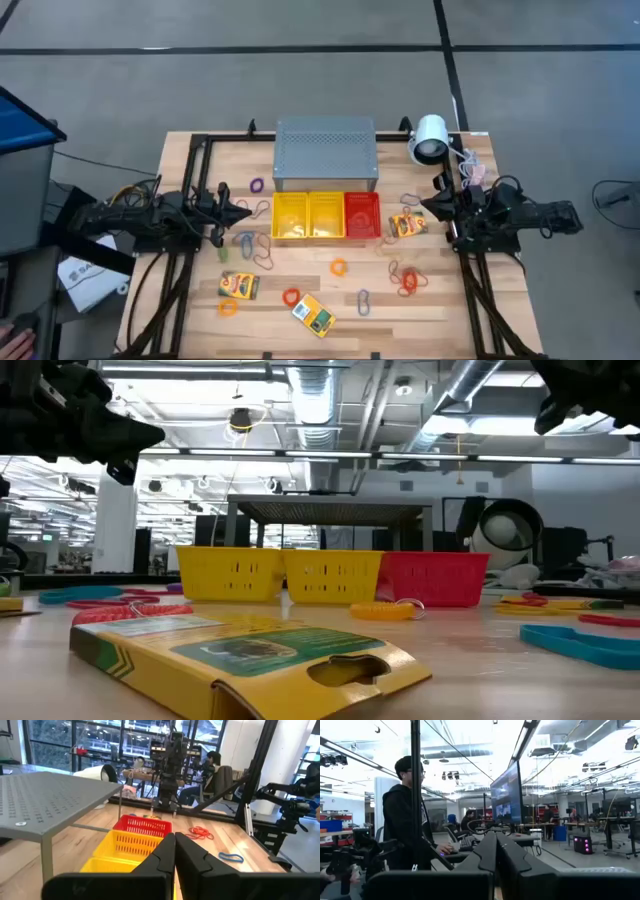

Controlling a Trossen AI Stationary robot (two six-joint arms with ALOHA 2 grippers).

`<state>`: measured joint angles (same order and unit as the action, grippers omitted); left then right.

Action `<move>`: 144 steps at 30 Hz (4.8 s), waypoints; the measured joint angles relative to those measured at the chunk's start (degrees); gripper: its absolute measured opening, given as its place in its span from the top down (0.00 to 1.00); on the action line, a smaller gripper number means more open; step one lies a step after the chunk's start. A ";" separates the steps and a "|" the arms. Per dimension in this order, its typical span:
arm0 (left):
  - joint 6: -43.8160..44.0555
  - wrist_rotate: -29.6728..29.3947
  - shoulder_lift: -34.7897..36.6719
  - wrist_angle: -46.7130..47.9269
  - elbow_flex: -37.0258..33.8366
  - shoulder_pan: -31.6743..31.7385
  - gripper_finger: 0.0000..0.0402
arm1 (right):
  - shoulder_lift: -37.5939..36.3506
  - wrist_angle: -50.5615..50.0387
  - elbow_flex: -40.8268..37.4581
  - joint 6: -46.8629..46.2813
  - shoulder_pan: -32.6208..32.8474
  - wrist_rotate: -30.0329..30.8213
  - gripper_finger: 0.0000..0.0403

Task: Pick & Place Office Desk Supplies

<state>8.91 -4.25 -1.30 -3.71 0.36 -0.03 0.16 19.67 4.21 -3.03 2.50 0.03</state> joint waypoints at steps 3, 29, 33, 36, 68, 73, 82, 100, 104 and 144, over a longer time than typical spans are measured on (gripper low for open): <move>0.00 0.00 0.02 -0.70 -0.01 0.00 1.00 | 0.00 -1.20 -0.01 0.07 0.00 0.00 1.00; -0.48 2.76 0.02 -30.79 -0.02 0.00 1.00 | 0.13 0.14 0.02 0.42 0.42 -0.02 1.00; -0.48 2.76 0.02 -32.61 -0.02 0.00 1.00 | 0.13 0.00 0.02 0.44 0.42 -0.02 1.00; -0.48 2.77 0.00 -33.37 -0.02 0.00 1.00 | 0.14 -0.34 0.02 0.50 0.28 0.39 1.00; -10.02 -0.46 -29.56 -33.72 12.81 0.00 0.83 | 20.09 20.68 0.79 6.90 -6.27 3.48 1.00; -7.05 -0.42 -31.75 -39.52 13.49 0.00 0.82 | 26.82 31.26 1.20 6.96 -7.34 3.11 1.00; 1.94 -0.43 -31.76 -43.12 13.51 0.00 0.83 | 31.47 28.58 1.20 -0.02 -7.32 2.99 1.00; 6.47 -0.41 -33.39 -49.97 13.51 0.00 0.83 | 32.48 30.83 1.18 -8.63 -7.44 2.99 1.00; 6.41 -0.41 -34.94 -45.23 13.51 0.00 0.83 | 32.46 31.97 1.18 -8.60 -7.56 2.99 1.00; -3.98 -6.55 -41.20 -14.23 20.85 -0.03 0.83 | 71.83 -76.52 50.08 0.02 -18.49 8.98 0.99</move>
<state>4.93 -10.81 -42.50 -17.93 21.21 -0.06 72.00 -56.85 54.28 -3.01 -15.98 9.02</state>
